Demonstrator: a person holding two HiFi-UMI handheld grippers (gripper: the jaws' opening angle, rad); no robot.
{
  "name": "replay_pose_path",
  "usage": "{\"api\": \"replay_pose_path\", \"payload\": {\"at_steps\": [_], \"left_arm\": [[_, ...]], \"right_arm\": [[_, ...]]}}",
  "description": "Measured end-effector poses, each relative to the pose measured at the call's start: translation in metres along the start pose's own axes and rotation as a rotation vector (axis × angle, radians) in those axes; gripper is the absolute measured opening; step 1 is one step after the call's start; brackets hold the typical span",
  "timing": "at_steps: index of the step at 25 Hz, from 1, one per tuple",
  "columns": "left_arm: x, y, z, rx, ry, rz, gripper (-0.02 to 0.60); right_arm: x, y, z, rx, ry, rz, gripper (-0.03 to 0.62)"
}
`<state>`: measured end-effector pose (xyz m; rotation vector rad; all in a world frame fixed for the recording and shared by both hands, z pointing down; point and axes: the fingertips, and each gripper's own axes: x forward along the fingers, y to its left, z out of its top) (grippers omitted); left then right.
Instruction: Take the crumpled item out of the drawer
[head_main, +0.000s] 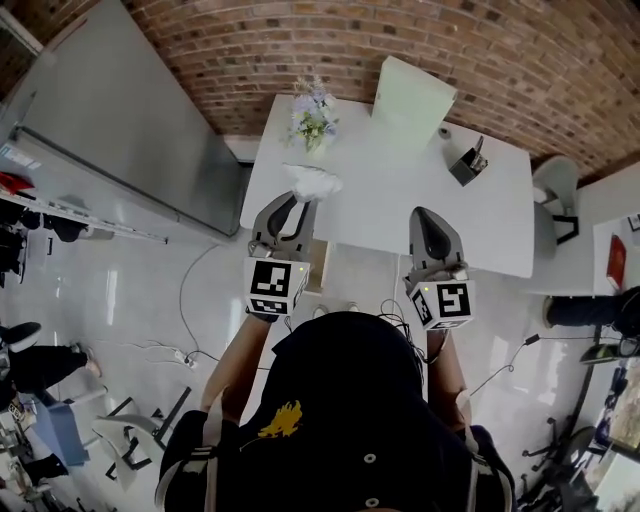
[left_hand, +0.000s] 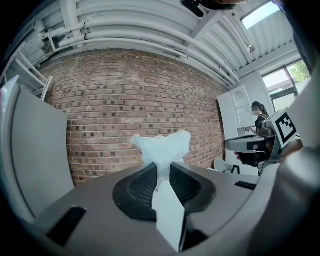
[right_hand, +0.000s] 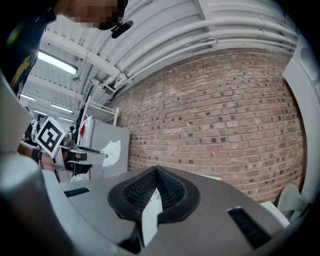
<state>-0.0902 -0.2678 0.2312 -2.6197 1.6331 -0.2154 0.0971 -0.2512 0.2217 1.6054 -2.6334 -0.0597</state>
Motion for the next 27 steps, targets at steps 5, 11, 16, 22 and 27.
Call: {"api": "replay_pose_path", "payload": {"at_steps": [5, 11, 16, 22, 27], "left_arm": [[0.002, -0.001, 0.008, 0.027, -0.007, -0.005, 0.087], [-0.015, 0.02, 0.014, 0.053, -0.004, 0.005, 0.087], [-0.026, 0.018, 0.009, 0.028, -0.005, 0.007, 0.087], [-0.044, 0.026, 0.003, 0.018, 0.001, 0.015, 0.087], [-0.059, 0.04, -0.005, 0.015, 0.002, 0.033, 0.087]], "right_arm": [[-0.001, 0.0, -0.005, -0.059, 0.027, 0.037, 0.026], [-0.002, 0.008, -0.01, -0.039, 0.044, 0.028, 0.026], [-0.001, 0.02, -0.009, -0.045, 0.051, 0.042, 0.026], [0.002, 0.041, -0.007, -0.055, 0.057, 0.066, 0.026], [0.006, 0.058, -0.012, -0.064, 0.069, 0.086, 0.026]]}}
